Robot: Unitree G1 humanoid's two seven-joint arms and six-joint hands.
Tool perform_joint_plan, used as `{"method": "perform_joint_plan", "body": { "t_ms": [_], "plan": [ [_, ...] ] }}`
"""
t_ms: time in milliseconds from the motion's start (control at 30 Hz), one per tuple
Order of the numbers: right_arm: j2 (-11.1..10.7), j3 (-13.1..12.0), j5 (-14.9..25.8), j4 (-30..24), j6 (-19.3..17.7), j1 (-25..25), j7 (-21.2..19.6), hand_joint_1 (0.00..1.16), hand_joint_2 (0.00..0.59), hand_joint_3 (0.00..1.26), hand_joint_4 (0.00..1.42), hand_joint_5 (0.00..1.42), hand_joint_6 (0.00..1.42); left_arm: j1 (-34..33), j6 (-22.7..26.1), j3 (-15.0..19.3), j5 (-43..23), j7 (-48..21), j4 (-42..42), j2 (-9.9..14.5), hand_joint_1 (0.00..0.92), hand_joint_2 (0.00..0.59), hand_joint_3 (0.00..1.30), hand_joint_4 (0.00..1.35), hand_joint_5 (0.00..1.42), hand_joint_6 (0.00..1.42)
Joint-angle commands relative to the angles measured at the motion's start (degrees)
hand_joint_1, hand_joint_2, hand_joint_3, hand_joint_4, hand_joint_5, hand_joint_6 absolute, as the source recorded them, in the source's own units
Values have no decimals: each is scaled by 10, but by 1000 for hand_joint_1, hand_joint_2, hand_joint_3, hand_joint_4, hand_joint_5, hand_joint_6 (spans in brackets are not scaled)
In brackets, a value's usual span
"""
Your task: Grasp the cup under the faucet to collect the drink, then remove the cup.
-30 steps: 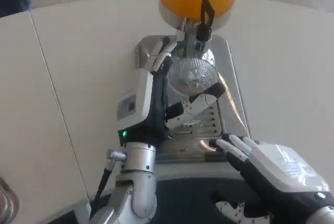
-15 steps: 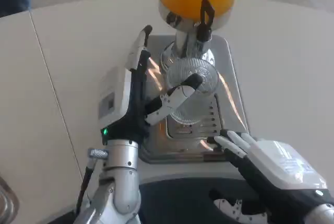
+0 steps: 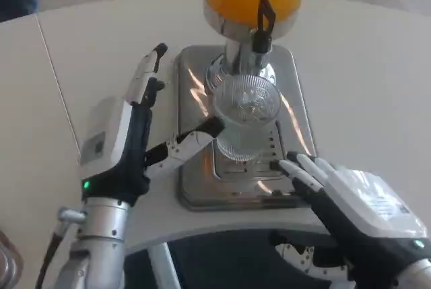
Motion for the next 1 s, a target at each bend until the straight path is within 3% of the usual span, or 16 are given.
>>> {"method": "perform_joint_plan", "body": {
  "t_ms": [33,333,433,733,1000],
  "plan": [
    [4,-17,9,-31,3,15,-7,602,437,95,0,0,6,60,-32,29,-3,-46,-77,59,63,68,97,53,281,363],
    [11,-43,39,-61,2,15,-8,596,439,103,0,0,3,205,-106,77,-2,-126,-211,152,38,83,118,65,238,340],
    [13,-51,52,-68,2,6,-8,594,440,104,0,0,5,249,-135,93,1,-139,-244,168,39,86,118,55,210,304],
    [26,-66,100,-71,20,-62,-7,546,458,103,0,0,18,341,-157,127,53,-185,-338,191,42,101,21,0,58,146],
    [42,-66,120,-66,50,-147,-13,522,464,74,0,0,18,386,-142,138,79,-219,-383,180,41,103,0,0,19,118]
  ]
}}
